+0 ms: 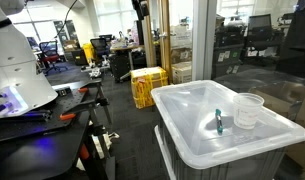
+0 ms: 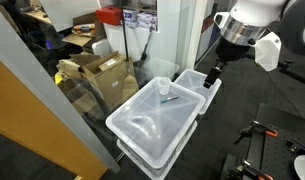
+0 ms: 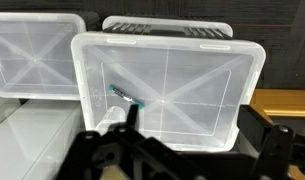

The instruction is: Move the marker to the left side of the storage box

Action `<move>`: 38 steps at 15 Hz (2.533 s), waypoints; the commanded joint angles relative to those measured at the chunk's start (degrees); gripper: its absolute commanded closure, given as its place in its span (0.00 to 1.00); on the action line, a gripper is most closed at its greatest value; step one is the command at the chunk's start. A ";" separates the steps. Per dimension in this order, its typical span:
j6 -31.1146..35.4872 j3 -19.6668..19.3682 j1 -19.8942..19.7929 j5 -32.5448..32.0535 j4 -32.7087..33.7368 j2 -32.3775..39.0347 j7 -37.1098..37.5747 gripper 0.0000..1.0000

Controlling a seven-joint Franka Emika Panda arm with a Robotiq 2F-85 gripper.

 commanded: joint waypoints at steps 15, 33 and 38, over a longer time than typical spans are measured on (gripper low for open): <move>15.97 -9.22 -7.34 -14.05 2.04 10.57 -19.04 0.00; 29.72 -13.10 -9.50 -6.73 8.12 28.77 -49.33 0.00; 27.79 -12.20 -10.35 -3.65 7.80 29.79 -51.24 0.00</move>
